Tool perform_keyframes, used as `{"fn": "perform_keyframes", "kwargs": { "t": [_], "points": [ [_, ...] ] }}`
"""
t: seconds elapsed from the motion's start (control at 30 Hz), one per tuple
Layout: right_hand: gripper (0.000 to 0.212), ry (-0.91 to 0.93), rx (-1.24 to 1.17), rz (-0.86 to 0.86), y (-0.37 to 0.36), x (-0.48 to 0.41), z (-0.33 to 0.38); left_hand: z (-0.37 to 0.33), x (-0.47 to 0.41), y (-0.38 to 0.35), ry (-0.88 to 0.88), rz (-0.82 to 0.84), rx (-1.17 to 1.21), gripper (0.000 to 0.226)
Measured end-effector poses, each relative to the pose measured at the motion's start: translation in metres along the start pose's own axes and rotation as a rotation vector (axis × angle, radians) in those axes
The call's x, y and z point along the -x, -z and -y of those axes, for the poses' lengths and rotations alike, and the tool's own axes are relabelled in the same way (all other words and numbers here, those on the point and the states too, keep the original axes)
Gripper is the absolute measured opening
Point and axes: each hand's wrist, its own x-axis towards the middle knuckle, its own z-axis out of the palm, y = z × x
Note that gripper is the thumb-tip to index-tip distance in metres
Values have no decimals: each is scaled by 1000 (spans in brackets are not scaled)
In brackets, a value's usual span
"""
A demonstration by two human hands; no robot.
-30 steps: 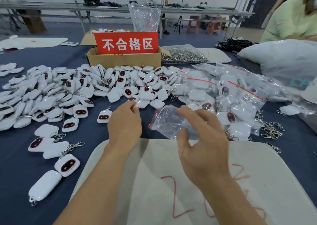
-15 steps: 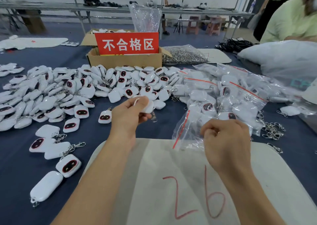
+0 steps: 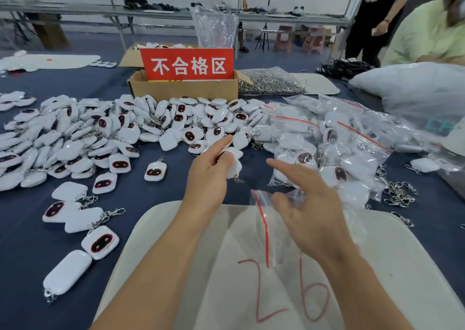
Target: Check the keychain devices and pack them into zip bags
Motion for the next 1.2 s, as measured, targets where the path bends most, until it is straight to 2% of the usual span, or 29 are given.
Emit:
{"fn": "perform_keyframes", "kwargs": {
  "t": [0.03, 0.1, 0.17, 0.23, 0.3, 0.47, 0.67, 0.73, 0.87, 1.03, 1.2],
  "points": [
    [63, -41, -56, 77, -4, 0, 1, -1, 1, 0, 2, 17, -6, 41],
    [67, -149, -268, 119, -12, -1, 2, -3, 4, -1, 0, 90, 20, 38],
    [53, -247, -512, 84, -17, -5, 4, -8, 8, -3, -53, 155, 93, 28],
    [25, -329, -687, 90, -16, -8, 5, -10, 10, -5, -92, 213, 129, 24],
    [25, -358, -772, 118, -17, -8, 6, -9, 11, -5, -96, 253, 75, 25],
    [28, -381, -735, 140, -18, -10, 3, -5, 12, -7, -74, 355, 15, 33],
    [24, -424, -708, 36, -17, -13, -6, -3, 10, -6, -21, 312, 8, 56],
    [24, -436, -702, -16, -18, -14, -8, -3, 10, -7, 1, 277, 41, 54],
    [21, -459, -720, -15, -17, -13, -9, -3, 9, -7, 80, 212, 88, 28],
    [15, -435, -662, 96, -18, -11, -6, -6, 10, -5, 54, 248, 66, 29],
    [17, -449, -692, 62, -18, -13, -6, -2, 11, -7, 87, 279, 47, 24]
  ]
}}
